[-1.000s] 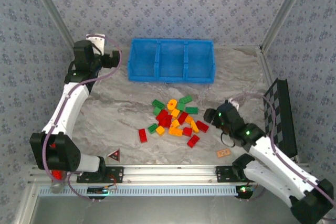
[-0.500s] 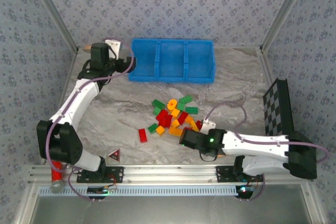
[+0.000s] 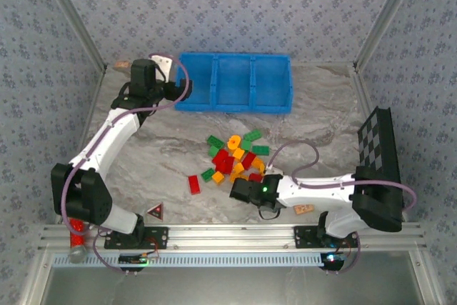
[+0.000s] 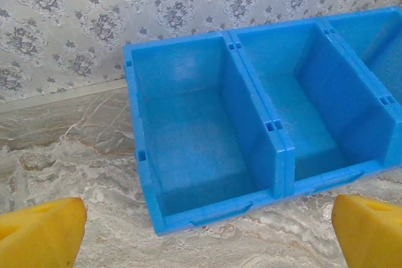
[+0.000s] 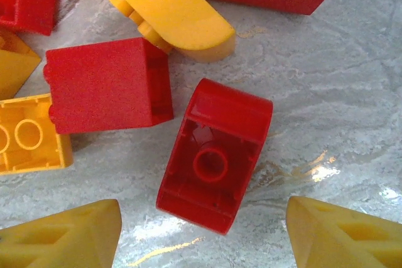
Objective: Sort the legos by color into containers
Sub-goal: Pick up the lego from the bottom-center of the table.
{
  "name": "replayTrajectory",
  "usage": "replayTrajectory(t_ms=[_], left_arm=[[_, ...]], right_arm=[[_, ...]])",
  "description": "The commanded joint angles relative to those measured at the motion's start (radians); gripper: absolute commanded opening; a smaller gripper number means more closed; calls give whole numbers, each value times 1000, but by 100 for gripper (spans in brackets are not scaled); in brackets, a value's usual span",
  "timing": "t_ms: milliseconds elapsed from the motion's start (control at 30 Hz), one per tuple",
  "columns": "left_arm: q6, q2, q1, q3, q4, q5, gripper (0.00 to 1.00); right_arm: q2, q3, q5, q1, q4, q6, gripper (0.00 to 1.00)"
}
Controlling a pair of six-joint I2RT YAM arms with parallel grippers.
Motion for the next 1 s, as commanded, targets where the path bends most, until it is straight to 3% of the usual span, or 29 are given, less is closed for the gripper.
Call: replayTrajectory(t_ms=[0, 300, 600, 800, 967], left_arm=[[29, -39, -2, 8, -21, -16, 100], [60, -12, -3, 28, -57, -25, 100], [63, -1, -60, 48, -205, -45, 100], [-111, -33, -138, 11, -381, -113, 96], [-306, -204, -161, -160, -497, -140, 95]], right_arm=[[12, -23, -10, -22, 23, -12, 70], [77, -63, -94, -127, 156, -129, 61], [95, -32, -184, -172, 114, -296, 32], [-33, -2, -244, -163, -66, -472, 24], [-220, 92, -257, -199, -289, -630, 21]])
